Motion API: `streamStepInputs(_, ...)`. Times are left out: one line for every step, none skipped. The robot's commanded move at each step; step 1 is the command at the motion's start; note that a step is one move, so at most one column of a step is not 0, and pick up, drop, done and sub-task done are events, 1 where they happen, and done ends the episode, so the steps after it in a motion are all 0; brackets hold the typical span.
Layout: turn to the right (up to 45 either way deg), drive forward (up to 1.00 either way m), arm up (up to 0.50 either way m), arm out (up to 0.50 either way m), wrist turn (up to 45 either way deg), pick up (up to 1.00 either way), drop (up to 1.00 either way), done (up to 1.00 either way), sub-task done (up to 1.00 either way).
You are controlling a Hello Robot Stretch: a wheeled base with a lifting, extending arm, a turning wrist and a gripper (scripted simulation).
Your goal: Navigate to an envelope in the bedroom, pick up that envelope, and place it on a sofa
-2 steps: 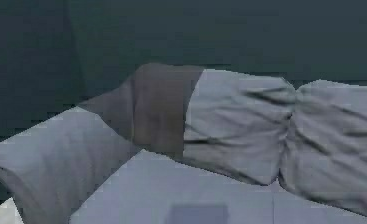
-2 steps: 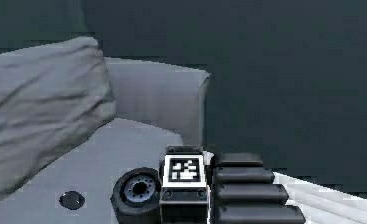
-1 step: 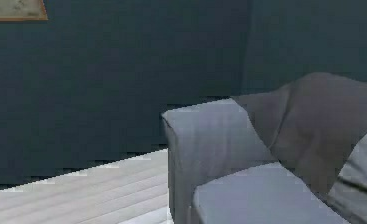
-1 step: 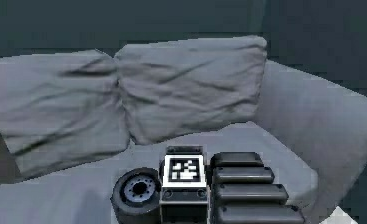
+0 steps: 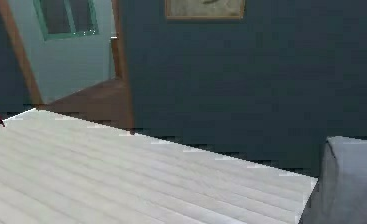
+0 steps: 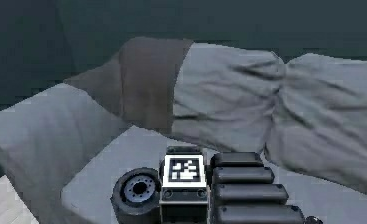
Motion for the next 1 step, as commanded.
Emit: streamStepInputs(-24.0,0.0,0.0,0.0,0.0,0.0,0.0,0.0,0.0)
